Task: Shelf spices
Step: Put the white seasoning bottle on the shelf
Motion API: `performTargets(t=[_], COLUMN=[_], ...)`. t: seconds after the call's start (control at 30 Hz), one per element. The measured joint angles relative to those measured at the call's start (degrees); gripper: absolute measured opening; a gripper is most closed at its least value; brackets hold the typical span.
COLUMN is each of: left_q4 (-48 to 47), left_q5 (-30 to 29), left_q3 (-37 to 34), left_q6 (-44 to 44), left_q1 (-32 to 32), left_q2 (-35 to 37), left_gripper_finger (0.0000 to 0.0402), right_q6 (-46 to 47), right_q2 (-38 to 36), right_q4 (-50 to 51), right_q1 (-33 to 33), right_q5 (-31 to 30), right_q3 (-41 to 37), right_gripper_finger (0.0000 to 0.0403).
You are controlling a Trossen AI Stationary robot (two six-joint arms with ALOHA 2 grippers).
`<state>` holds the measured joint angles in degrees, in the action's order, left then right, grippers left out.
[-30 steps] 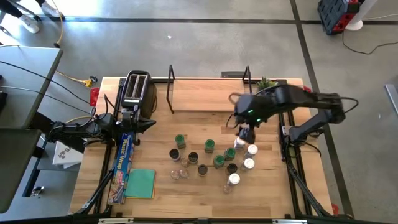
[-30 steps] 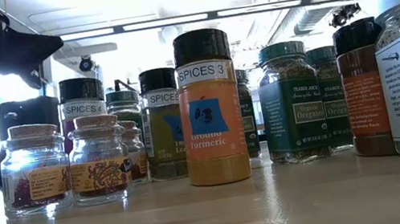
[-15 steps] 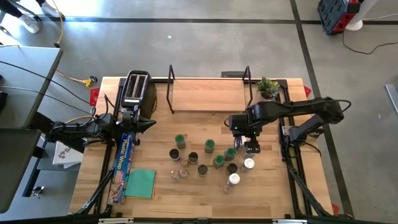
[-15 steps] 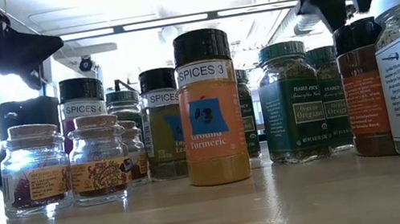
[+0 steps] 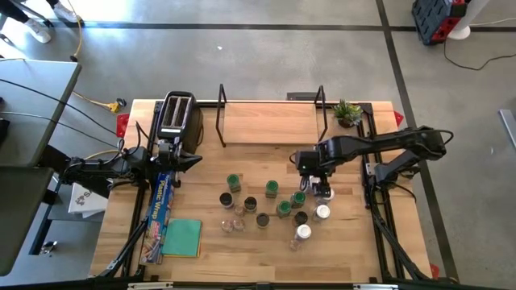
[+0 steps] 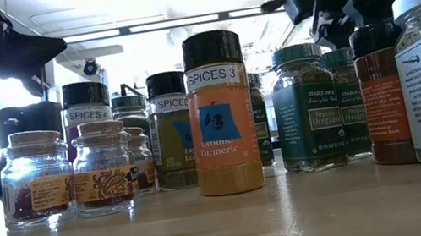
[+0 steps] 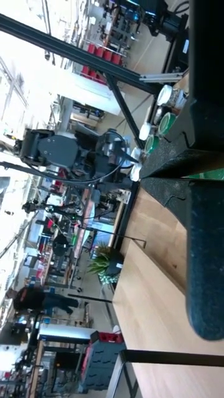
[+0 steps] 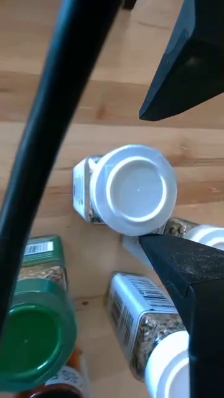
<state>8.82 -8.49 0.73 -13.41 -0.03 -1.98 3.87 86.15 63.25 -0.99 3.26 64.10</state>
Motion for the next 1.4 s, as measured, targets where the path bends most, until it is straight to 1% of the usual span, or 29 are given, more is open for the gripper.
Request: performTargets(t=[0.2, 0.3, 0.4, 0.53, 0.57, 0.67, 0.73, 0.8, 0.9, 0.97, 1.07, 1.17, 1.3, 1.33, 1.4], left_q4=[0.0, 0.0, 0.0, 0.0, 0.0, 0.0, 0.0, 0.0, 0.0, 0.0, 0.0, 0.0, 0.0, 0.0, 0.0], left_q5=[0.0, 0.0, 0.0, 0.0, 0.0, 0.0, 0.0, 0.0, 0.0, 0.0, 0.0, 0.0, 0.0, 0.0, 0.0], left_q3=[0.0, 0.0, 0.0, 0.0, 0.0, 0.0, 0.0, 0.0, 0.0, 0.0, 0.0, 0.0, 0.0, 0.0, 0.0], left_q6=[0.0, 0.0, 0.0, -0.1, -0.1, 0.0, -0.1, -0.1, -0.1, 0.0, -0.1, 0.0, 0.0, 0.0, 0.0], left_q1=[0.0, 0.0, 0.0, 0.0, 0.0, 0.0, 0.0, 0.0, 0.0, 0.0, 0.0, 0.0, 0.0, 0.0, 0.0], left_q2=[0.0, 0.0, 0.0, 0.0, 0.0, 0.0, 0.0, 0.0, 0.0, 0.0, 0.0, 0.0, 0.0, 0.0, 0.0], left_gripper_finger=[0.0, 0.0, 0.0, 0.0, 0.0, 0.0, 0.0, 0.0, 0.0, 0.0, 0.0, 0.0, 0.0, 0.0, 0.0], right_q6=[0.3, 0.3, 1.0, 4.0, 4.3, 4.7, 4.7, 4.5, 2.2, 0.1, -3.5, -8.6, -16.9, -18.9, -22.4], right_q2=[0.0, 0.0, 0.0, 0.0, 0.0, 0.1, 0.1, 0.1, 0.1, 0.4, 2.7, 8.6, 20.6, 23.7, 28.3], right_q4=[-4.8, -6.2, -6.7, -7.5, -7.6, -7.7, -6.8, -4.5, 0.5, 3.1, 6.6, 14.2, 26.1, 27.6, 26.2], right_q1=[-0.3, -0.3, -0.3, -0.3, -0.3, -0.2, 0.3, 1.5, 5.0, 8.7, 16.3, 24.5, 33.0, 34.5, 37.1], right_q5=[0.1, 0.0, 0.0, -0.1, -0.1, -0.1, 0.1, 0.2, 0.1, 0.2, 0.0, -0.3, -1.3, -1.9, -3.1], right_q3=[-1.6, -2.7, -4.0, -4.3, -4.0, -1.7, 1.1, 5.2, 13.8, 20.5, 31.9, 43.8, 59.6, 62.8, 67.3], right_gripper_finger=[0.0306, 0.0295, 0.0268, 0.0199, 0.0191, 0.0191, 0.0191, 0.0191, 0.0191, 0.0191, 0.0191, 0.0191, 0.0191, 0.0191, 0.0191])
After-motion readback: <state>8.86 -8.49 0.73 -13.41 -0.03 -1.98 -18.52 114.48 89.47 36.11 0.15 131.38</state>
